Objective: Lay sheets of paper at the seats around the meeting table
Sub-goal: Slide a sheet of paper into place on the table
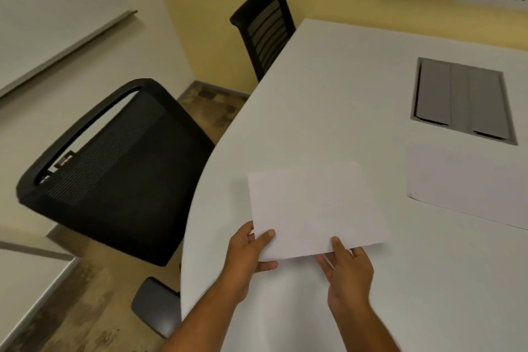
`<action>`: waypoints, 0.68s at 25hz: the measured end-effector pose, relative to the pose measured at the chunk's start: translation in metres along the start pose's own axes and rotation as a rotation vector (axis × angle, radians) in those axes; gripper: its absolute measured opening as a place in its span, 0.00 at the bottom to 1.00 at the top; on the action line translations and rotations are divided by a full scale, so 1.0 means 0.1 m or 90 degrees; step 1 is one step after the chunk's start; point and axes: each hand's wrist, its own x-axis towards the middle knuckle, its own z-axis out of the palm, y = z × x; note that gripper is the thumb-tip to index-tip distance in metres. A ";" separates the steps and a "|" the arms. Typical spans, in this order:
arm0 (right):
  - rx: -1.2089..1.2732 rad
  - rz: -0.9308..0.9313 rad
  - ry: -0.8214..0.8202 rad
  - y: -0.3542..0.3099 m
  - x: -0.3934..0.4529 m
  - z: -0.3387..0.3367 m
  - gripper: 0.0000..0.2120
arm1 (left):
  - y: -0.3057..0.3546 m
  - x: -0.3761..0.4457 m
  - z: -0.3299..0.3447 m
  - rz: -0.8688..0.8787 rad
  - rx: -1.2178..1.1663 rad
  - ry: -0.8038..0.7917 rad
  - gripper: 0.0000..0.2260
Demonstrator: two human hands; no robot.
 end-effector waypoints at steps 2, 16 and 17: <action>0.041 0.047 0.039 0.23 -0.14 0.23 0.06 | 0.00 0.03 -0.32 -0.004 0.028 0.040 0.16; -0.021 0.201 0.090 0.87 -0.26 0.59 0.09 | 0.01 0.97 -1.37 0.119 0.323 0.112 0.19; -0.092 0.171 0.117 0.87 -0.27 0.57 0.08 | 0.02 0.98 -1.41 0.133 0.344 0.103 0.19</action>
